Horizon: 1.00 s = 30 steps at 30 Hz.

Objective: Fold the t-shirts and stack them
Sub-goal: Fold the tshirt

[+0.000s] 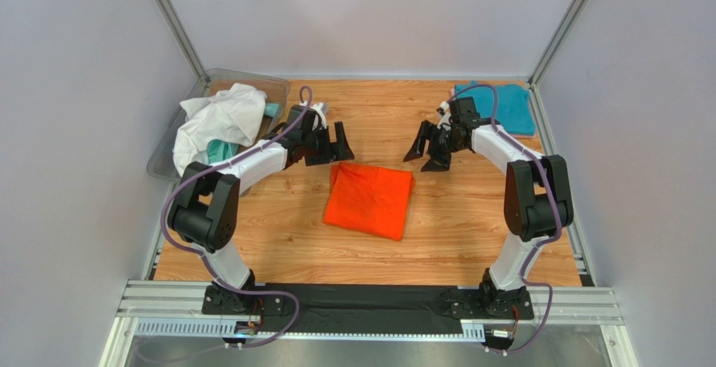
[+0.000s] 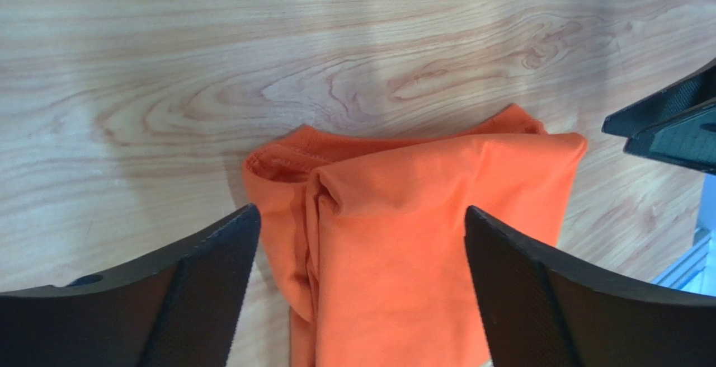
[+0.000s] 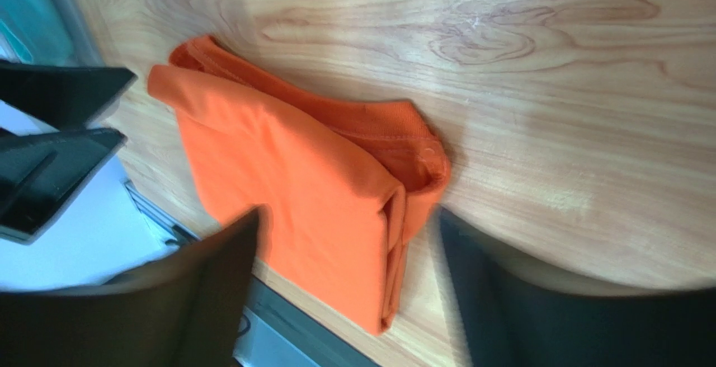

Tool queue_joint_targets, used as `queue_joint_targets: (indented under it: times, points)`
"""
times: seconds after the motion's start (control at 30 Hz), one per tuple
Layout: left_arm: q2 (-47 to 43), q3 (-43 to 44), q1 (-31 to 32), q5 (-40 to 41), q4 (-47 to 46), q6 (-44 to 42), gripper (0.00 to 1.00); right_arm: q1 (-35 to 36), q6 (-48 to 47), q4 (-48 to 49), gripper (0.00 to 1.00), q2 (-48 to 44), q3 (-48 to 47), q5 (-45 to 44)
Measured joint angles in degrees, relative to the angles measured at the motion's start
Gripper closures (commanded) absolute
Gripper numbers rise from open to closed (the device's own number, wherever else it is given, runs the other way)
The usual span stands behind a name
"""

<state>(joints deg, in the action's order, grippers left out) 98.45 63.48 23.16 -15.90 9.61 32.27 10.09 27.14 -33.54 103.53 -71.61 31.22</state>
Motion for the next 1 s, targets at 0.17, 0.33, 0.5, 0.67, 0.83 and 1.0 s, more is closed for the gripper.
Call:
queue_joint_targets:
  times: [0.17, 0.33, 0.5, 0.67, 0.83, 1.0]
  points:
    - [-6.4, -1.4, 0.0, 0.8, 1.4, -0.3, 0.00, 0.6, -0.3, 0.2, 0.00, -5.2, 0.8, -1.1]
    - [-13.1, -4.2, 1.4, -2.6, -1.3, 0.2, 0.00, 5.6, 0.5, 1.6, 0.00, -12.8, 4.8, -0.6]
    - [-8.6, -4.3, 3.3, -7.9, -5.2, 1.3, 0.00, 11.1, 2.2, 4.3, 0.00, -11.2, 6.2, 0.5]
    - [-0.3, -3.6, 3.5, -10.6, -6.0, 2.2, 0.00, 11.6, 2.6, 5.5, 0.00, -4.5, 4.3, 0.6]
    - [7.4, 0.4, 3.4, -10.6, -5.7, 2.1, 0.00, 11.5, 2.0, 5.2, 0.00, 2.4, 0.1, -1.4]
    - [9.9, 2.2, 3.0, -10.4, -5.7, 2.1, 0.00, 11.5, 0.5, 3.8, 0.00, 7.3, -4.0, -3.7]
